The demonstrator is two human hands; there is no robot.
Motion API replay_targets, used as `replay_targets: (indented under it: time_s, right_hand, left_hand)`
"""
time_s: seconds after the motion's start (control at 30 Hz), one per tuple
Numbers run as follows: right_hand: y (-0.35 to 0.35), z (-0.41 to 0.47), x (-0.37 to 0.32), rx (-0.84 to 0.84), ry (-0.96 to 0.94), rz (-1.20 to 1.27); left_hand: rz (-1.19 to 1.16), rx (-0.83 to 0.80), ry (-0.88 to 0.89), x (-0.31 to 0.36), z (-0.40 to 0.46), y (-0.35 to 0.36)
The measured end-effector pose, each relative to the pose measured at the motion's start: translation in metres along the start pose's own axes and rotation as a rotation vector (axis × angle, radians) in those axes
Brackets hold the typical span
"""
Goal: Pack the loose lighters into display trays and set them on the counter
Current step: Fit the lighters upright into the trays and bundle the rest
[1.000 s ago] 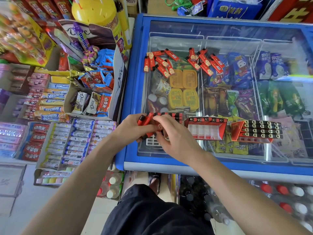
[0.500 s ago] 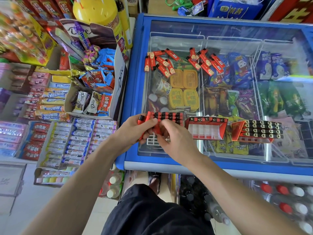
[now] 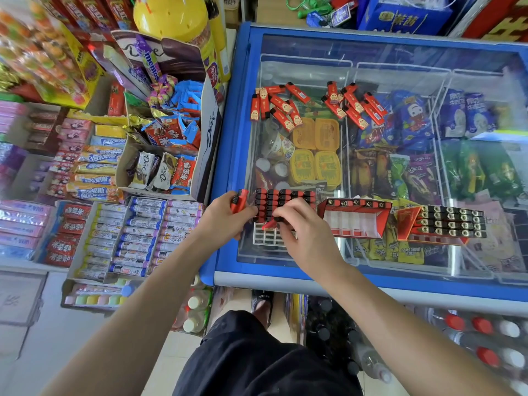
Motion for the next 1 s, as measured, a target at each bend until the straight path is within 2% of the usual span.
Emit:
replay_targets:
  time_s: [0.17, 0.37, 0.7, 1.0]
  right_hand:
    - [0.008, 0.001, -0.006, 0.046, -0.074, -0.170]
    - [0.021, 0.003, -0.003, 0.020, -0.115, -0.323]
    - [0.029, 0.002, -0.003, 0.014, -0.115, -0.396]
    - [0.028, -0.004, -0.003, 0.056, -0.180, -0.430]
  left_hand:
    - [0.071, -0.012, 0.002, -0.005, -0.001, 0.006]
    - [0.123, -0.006, -0.006, -0.004, 0.001, 0.010]
    - [0.042, -0.011, -0.055, -0.003, -0.004, 0.014]
    - [-0.208, 0.040, -0.078, -0.005, -0.007, 0.011]
Point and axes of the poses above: each hand's wrist, its own z-axis towards the middle knuckle, its own y-axis out of the palm, x = y × z, the point moved 5 cm from there along z, towards the middle knuckle, and after that the axes turned 5 degrees about y, right-handed, at the moved point
